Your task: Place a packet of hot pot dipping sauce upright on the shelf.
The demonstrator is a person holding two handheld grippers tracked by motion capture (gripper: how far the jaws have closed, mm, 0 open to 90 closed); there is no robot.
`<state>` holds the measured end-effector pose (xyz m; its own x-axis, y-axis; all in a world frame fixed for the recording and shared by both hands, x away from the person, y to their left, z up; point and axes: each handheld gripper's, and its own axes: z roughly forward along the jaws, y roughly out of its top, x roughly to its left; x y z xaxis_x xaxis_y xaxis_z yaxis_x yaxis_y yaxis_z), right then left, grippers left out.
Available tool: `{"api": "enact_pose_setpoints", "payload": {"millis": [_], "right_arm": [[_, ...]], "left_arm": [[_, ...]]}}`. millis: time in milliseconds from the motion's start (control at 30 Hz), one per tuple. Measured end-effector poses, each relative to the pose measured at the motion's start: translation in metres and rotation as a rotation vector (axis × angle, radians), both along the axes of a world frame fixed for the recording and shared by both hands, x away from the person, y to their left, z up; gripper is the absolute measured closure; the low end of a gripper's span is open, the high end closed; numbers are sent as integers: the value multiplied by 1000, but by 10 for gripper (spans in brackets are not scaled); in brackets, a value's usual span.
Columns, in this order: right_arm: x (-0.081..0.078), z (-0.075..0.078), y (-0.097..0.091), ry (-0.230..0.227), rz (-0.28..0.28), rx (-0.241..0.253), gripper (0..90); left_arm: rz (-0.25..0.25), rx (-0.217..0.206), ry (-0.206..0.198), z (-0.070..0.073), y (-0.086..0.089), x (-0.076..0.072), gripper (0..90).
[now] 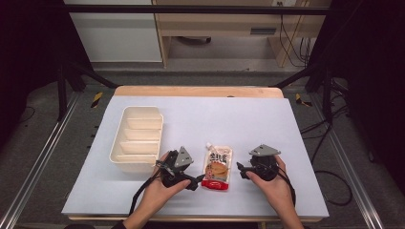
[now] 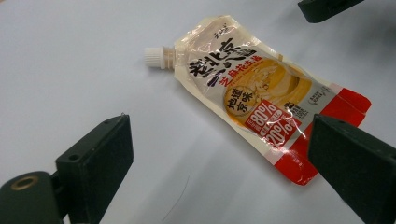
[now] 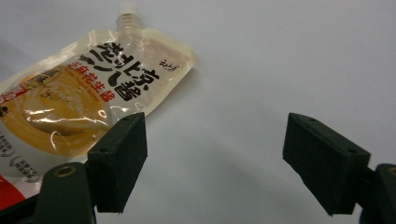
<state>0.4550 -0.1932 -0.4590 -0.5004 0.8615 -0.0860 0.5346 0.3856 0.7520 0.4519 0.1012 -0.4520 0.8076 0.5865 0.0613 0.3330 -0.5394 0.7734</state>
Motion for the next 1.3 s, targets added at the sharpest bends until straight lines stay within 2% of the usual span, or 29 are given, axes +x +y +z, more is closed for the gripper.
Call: {"api": "enact_pose_setpoints", "payload": {"millis": [133, 233, 267, 300, 367, 467, 567, 600, 667, 733, 833, 900, 967, 1000, 1300], "right_arm": [[-2, 1, 2, 2, 11, 5, 258], [-3, 9, 8, -8, 40, 37, 337], [-3, 9, 8, -8, 40, 37, 337], [-1, 14, 11, -14, 51, 47, 351], [5, 22, 16, -29, 66, 27, 378], [22, 30, 25, 0, 83, -4, 431], [36, 30, 27, 32, 80, -4, 460], [36, 30, 27, 32, 80, -4, 460], [50, 25, 28, 62, 69, 15, 481], [55, 19, 29, 84, 53, 23, 489], [57, 12, 31, 94, 55, 27, 505], [58, 7, 34, 116, 61, 29, 505], [58, 3, 37, 122, 80, 14, 505], [59, 0, 40, 143, 80, 35, 509], [62, -6, 42, 163, 72, 44, 508]], "left_arm": [[0, -5, -9, -1, 0, 0, 62], [-2, 6, -17, -2, -2, -1, 61], [-2, 6, -17, -2, -2, -1, 61], [-3, 15, -21, -3, -2, -2, 61], [-5, 19, -23, -4, -2, -2, 61], [-4, 15, -28, -2, -1, -3, 61], [0, 12, -31, -1, 0, -3, 62], [0, 14, -35, -1, 1, -3, 62], [5, 16, -37, 0, 2, -2, 63], [11, 12, -40, 1, 4, -1, 63], [13, 13, -40, 1, 5, 0, 64], [13, 13, -37, -1, 5, 1, 64], [12, 18, -32, -2, 4, 1, 64], [10, 21, -31, -3, 4, 1, 64], [-6, 35, -29, -4, -1, -2, 65]]}}
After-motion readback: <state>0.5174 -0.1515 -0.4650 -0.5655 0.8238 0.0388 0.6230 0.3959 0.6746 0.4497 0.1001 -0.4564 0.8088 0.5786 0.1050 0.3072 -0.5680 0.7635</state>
